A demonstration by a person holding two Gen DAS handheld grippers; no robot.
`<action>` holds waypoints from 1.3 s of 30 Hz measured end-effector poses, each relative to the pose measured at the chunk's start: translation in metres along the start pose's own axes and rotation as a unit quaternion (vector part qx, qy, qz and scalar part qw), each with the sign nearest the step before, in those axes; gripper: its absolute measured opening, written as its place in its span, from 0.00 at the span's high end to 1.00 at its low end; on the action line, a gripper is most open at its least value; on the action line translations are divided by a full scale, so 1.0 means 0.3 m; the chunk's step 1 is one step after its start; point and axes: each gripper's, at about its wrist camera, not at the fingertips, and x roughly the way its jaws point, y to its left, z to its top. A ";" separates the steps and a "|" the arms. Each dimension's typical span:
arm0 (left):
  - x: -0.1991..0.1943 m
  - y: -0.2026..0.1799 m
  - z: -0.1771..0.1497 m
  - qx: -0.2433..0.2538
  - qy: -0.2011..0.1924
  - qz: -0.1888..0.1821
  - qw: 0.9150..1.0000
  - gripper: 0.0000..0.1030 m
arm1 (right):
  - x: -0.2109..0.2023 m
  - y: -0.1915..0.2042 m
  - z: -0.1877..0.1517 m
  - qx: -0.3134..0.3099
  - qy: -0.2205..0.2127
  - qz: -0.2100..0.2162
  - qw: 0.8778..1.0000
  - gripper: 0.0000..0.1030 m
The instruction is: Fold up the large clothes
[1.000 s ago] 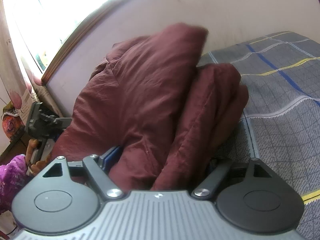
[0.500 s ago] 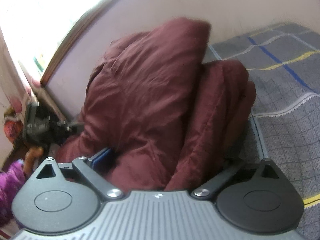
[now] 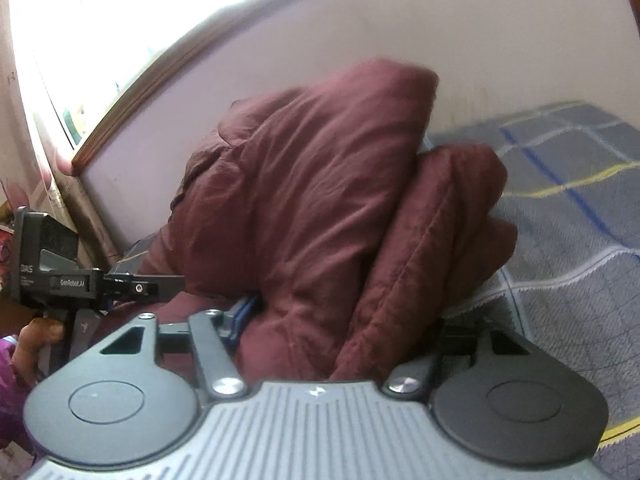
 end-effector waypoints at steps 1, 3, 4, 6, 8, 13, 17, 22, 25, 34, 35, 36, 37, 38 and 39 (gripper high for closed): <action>-0.008 0.001 -0.003 -0.001 0.000 0.000 1.000 0.01 | -0.007 0.008 -0.003 -0.005 -0.006 -0.001 1.000 0.42; -0.019 -0.012 -0.007 0.000 0.001 0.003 1.000 0.01 | -0.017 0.025 -0.012 -0.017 -0.014 -0.001 1.000 0.43; -0.020 -0.015 -0.005 0.002 0.001 0.005 1.000 0.01 | -0.018 0.026 -0.014 -0.015 -0.015 -0.001 1.000 0.43; -0.022 -0.020 -0.005 0.005 0.003 0.007 1.000 0.01 | -0.014 0.012 -0.019 -0.004 -0.017 0.002 1.000 0.43; -0.018 -0.021 0.000 0.003 0.004 0.009 1.000 0.01 | -0.008 -0.005 -0.018 0.004 -0.017 0.004 1.000 0.43; -0.002 -0.035 0.010 0.008 -0.004 0.018 1.000 0.01 | -0.002 -0.051 -0.028 0.030 -0.012 0.012 0.999 0.43; -0.012 -0.053 0.002 0.012 -0.017 0.028 0.999 0.03 | -0.014 -0.041 -0.019 0.024 -0.022 0.007 0.999 0.46; -0.044 -0.078 -0.003 0.023 -0.033 0.043 0.998 0.04 | -0.030 -0.026 -0.038 0.032 -0.037 0.008 0.999 0.50; -0.072 -0.081 0.000 0.025 -0.040 0.049 0.998 0.05 | -0.024 -0.006 -0.055 0.028 -0.038 0.010 0.999 0.50; -0.181 -0.070 -0.006 0.015 -0.059 0.073 0.996 0.06 | 0.014 0.060 -0.062 0.020 -0.041 0.027 0.999 0.50; -0.195 -0.068 -0.007 0.014 -0.061 0.075 0.995 0.06 | 0.015 0.065 -0.063 0.021 -0.041 0.030 0.998 0.50; -0.212 -0.064 -0.010 0.013 -0.064 0.078 0.995 0.06 | 0.016 0.074 -0.064 0.020 -0.041 0.033 0.998 0.50; -0.232 -0.060 -0.015 0.012 -0.067 0.081 0.994 0.06 | 0.019 0.084 -0.065 0.017 -0.040 0.036 0.998 0.50; -0.253 -0.056 -0.020 0.010 -0.071 0.084 0.994 0.06 | 0.018 0.095 -0.065 0.014 -0.041 0.039 0.998 0.50; -0.274 -0.054 -0.024 0.010 -0.075 0.087 0.993 0.06 | 0.009 0.106 -0.065 0.012 -0.042 0.043 0.998 0.50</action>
